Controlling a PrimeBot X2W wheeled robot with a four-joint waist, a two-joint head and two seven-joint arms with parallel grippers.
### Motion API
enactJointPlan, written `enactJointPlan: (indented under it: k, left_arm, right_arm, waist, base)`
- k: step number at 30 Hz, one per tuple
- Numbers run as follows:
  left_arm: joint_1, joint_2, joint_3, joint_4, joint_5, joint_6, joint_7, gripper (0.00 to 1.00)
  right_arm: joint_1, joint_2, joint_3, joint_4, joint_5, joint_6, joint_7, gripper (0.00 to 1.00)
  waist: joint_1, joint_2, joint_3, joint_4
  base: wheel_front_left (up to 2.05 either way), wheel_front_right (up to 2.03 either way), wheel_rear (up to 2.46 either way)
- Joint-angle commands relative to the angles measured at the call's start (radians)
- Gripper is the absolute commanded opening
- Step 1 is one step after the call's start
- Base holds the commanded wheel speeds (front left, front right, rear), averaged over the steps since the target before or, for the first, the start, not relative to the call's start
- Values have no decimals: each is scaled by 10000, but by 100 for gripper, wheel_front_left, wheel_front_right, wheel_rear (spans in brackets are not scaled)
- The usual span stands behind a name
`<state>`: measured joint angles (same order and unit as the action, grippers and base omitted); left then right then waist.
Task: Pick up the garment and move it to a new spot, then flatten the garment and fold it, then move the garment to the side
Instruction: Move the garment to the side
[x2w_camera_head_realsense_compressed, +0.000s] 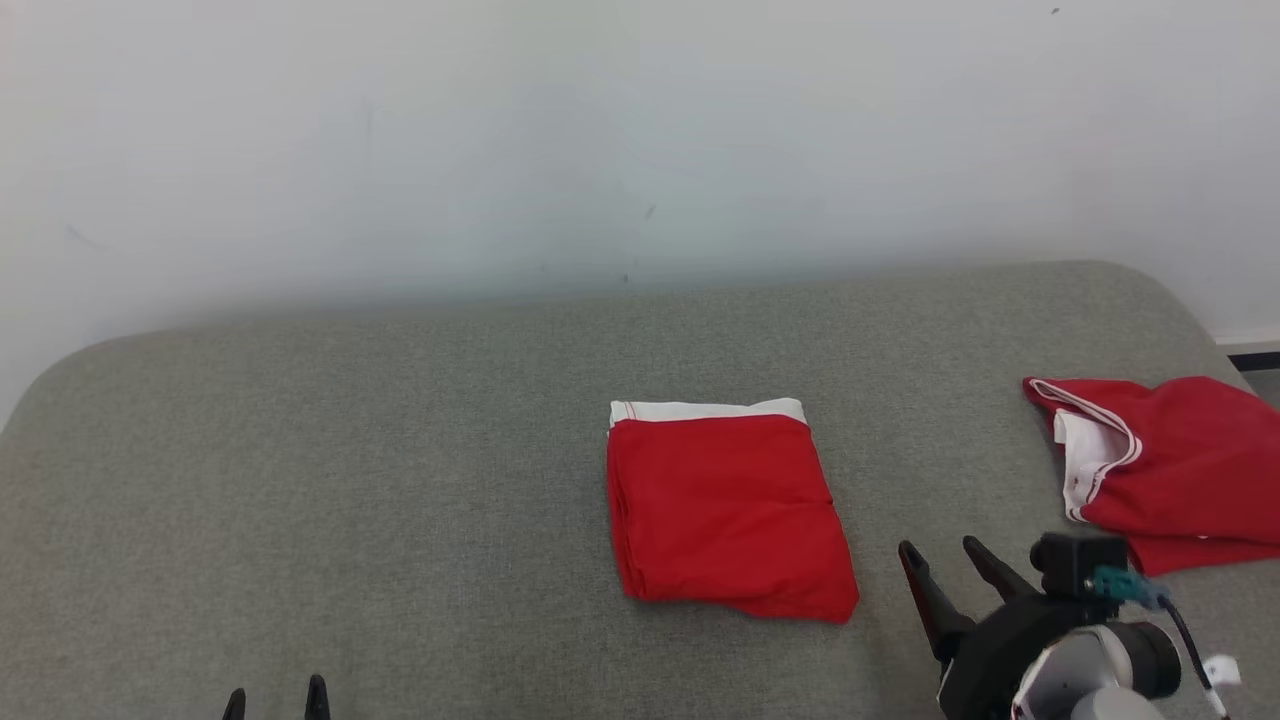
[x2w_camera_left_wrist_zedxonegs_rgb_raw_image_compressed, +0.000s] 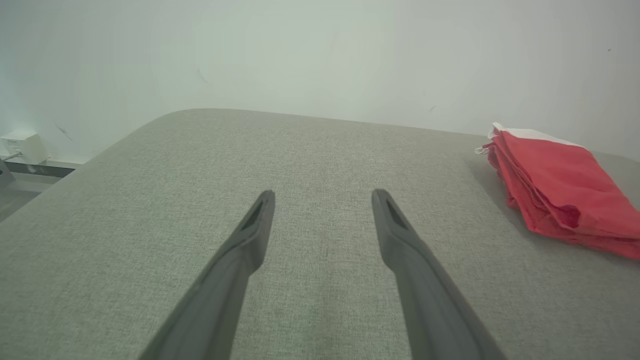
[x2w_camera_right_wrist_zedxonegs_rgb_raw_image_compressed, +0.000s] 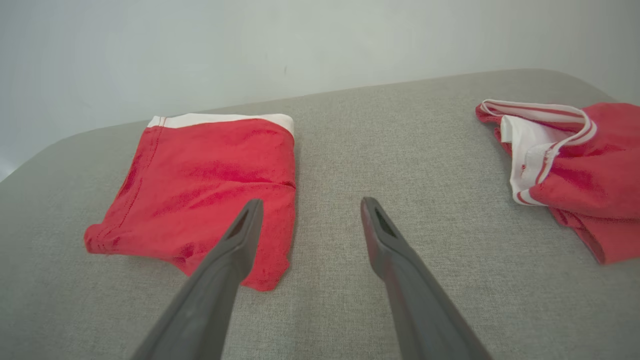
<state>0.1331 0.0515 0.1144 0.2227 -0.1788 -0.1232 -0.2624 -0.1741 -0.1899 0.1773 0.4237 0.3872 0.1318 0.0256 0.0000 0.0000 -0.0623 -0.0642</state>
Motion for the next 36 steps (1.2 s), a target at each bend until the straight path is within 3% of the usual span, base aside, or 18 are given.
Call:
enactJointPlan:
  k: [1,7,15,26,36]
  left_arm:
    - [28,-17,-32,23,-59,-2,-29,100]
    - [-115,-17,-167,8,3,-9,-27,100]
    - [-344,-19,-511,-78,17,-43,-29,100]
    - [-870,-18,-1044,-335,-142,-39,-29,100]
    - [-1242,-20,-1450,-456,-345,156,-29,100]
  right_arm:
    - [-381,31,26,-147,271,-30,988,100]
    - [-1363,102,-572,-182,185,-29,4351,100]
    - [-2436,470,-1989,-53,-902,-29,7333,100]
    - [-3014,767,-3666,165,-2301,-29,8541,100]
    - [-3156,874,-4196,707,-2898,-29,8623,100]
  waist:
    - [0,0,28,129]
    - [0,0,178,645]
    - [0,0,714,1608]
    - [0,0,1721,2661]
    - [0,0,2510,3105]
  base:
    - [0,0,0]
    - [0,0,0]
    - [0,0,0]
    - [0,0,0]
    - [0,0,0]
